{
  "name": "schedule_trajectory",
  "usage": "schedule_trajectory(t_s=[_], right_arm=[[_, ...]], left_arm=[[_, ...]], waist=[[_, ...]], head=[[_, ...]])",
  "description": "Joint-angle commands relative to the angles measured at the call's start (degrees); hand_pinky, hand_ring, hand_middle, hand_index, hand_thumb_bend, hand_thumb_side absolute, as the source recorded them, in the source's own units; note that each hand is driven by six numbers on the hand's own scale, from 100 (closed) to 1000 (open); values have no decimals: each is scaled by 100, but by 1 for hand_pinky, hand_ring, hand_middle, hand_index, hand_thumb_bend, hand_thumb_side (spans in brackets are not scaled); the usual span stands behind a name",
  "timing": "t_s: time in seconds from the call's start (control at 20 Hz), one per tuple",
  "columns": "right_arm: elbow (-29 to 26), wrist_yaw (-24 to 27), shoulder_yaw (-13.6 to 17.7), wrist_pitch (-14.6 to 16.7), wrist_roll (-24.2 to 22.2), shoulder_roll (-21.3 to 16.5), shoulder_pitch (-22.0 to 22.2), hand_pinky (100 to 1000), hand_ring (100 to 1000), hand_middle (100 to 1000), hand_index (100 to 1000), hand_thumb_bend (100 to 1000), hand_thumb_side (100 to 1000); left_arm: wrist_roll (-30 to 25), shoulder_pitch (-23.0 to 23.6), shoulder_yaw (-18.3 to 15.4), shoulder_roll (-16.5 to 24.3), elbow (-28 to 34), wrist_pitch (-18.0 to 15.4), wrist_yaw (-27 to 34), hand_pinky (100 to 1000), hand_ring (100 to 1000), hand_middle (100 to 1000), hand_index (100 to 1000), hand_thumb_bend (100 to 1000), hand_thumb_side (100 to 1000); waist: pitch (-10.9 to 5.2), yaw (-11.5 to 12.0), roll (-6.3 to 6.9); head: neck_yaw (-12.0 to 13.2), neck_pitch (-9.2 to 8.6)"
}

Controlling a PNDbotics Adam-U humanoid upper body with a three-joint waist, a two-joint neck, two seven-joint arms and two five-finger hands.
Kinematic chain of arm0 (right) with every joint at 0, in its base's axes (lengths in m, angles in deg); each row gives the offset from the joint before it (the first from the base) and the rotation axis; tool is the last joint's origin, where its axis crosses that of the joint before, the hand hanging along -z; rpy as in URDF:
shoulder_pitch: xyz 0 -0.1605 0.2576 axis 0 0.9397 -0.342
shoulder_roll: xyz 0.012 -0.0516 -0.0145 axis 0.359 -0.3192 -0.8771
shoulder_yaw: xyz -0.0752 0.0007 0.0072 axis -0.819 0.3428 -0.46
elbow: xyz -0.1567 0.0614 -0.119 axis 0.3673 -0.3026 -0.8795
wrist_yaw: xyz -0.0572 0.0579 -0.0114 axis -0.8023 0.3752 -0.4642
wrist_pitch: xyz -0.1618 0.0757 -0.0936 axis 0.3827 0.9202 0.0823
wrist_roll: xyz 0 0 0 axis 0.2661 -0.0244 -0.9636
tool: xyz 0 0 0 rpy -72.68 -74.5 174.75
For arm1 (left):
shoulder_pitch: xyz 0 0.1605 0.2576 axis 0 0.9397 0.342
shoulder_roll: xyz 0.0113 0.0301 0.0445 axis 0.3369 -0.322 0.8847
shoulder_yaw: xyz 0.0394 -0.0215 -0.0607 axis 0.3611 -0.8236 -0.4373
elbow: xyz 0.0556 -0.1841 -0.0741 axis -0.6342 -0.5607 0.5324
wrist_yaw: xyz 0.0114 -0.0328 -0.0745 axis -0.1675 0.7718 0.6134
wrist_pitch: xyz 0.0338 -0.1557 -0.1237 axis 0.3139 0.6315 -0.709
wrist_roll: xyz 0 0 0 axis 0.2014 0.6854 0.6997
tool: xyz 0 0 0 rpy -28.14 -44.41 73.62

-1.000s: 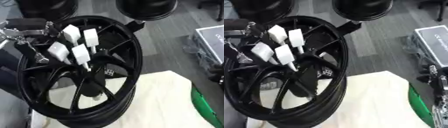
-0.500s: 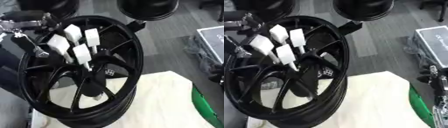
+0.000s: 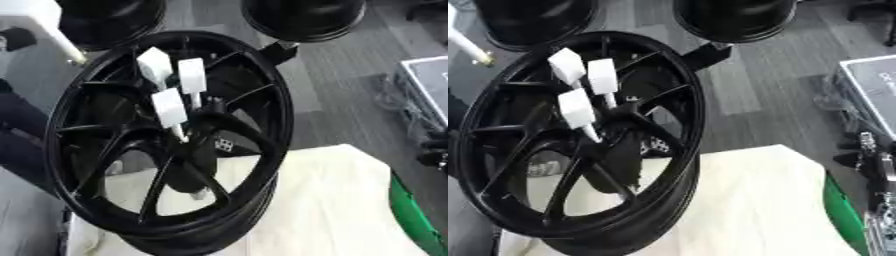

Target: Pull the pin out of the wheel hub.

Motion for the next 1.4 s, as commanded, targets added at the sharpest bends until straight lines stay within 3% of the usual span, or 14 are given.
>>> schedule_trajectory(t_s=[0.05, 0.3, 0.35, 0.5, 0.55, 0.6, 0.75, 0.85, 1.0, 1.15, 1.25, 1.4], right_arm=[[-47, 36, 79, 3, 58, -81, -4, 670, 537, 585, 752, 100, 982], [-45, 33, 120, 5, 98, -61, 25, 670, 537, 584, 752, 100, 978], [-45, 34, 122, 6, 100, -58, 29, 670, 536, 584, 752, 100, 976], [-49, 37, 115, 12, 96, -46, 23, 669, 536, 584, 751, 100, 971], [-48, 38, 111, 13, 93, -41, 19, 669, 536, 584, 751, 100, 971], [-47, 39, 108, 14, 90, -36, 15, 669, 536, 584, 751, 100, 972], [-46, 48, 96, 17, 78, -18, 3, 669, 536, 584, 751, 100, 971], [-49, 54, 93, 21, 75, -5, -4, 669, 536, 584, 751, 100, 970], [-56, 60, 99, 22, 78, 17, -8, 670, 537, 584, 752, 100, 971], [-68, 60, 115, 24, 88, 36, -9, 670, 537, 584, 752, 100, 970], [-81, 62, 126, 26, 96, 51, -16, 670, 536, 584, 752, 100, 963], [-100, 64, 135, 29, 101, 86, -37, 670, 537, 584, 752, 100, 960]], left_arm=[[-1329, 478, -807, 617, -145, -1209, 327, 319, 108, 437, 579, 380, 178], [-1374, 1398, -1252, 608, -787, -1064, 82, 339, 128, 470, 615, 430, 170], [-1381, 1523, -1267, 556, -979, -1034, -61, 358, 148, 506, 671, 463, 167], [-1317, 1723, -1236, 316, -1637, -970, -649, 429, 236, 592, 750, 603, 226], [-1246, 1730, -1221, 240, -1811, -974, -871, 458, 283, 687, 812, 762, 310], [-1120, 1736, -1214, 140, -2006, -957, -1124, 471, 308, 740, 843, 855, 339], [-480, 1735, -1203, -201, -2447, -946, -1713, 481, 353, 806, 868, 987, 431], [82, 1771, -1263, -456, -2548, -952, -1778, 464, 344, 798, 862, 1000, 467], [821, 1956, -1445, -872, -2226, -943, -1343, 425, 319, 756, 835, 967, 490], [1209, 2293, -1774, -1431, -1332, -763, -712, 410, 309, 732, 819, 937, 514], [1341, 2515, -2048, -1968, -628, -476, -401, 405, 310, 717, 810, 931, 531], [1549, 2765, -2449, -3007, 252, 261, -118, 410, 325, 683, 792, 916, 542]], waist=[[-114, 20, -51], [-111, 80, -103], [-111, 83, -112], [-111, 61, -137], [-111, 53, -144], [-109, 44, -152], [-100, 21, -176], [-89, 16, -195], [-66, 29, -221], [-41, 61, -249], [-24, 80, -272], [3, 93, -322]], head=[[-71, -12], [-115, -12], [-114, -12], [-95, -12], [-94, -12], [-90, -12], [-85, -12], [-99, -12], [-117, -12], [-136, -12], [-133, -12], [-105, -12]])
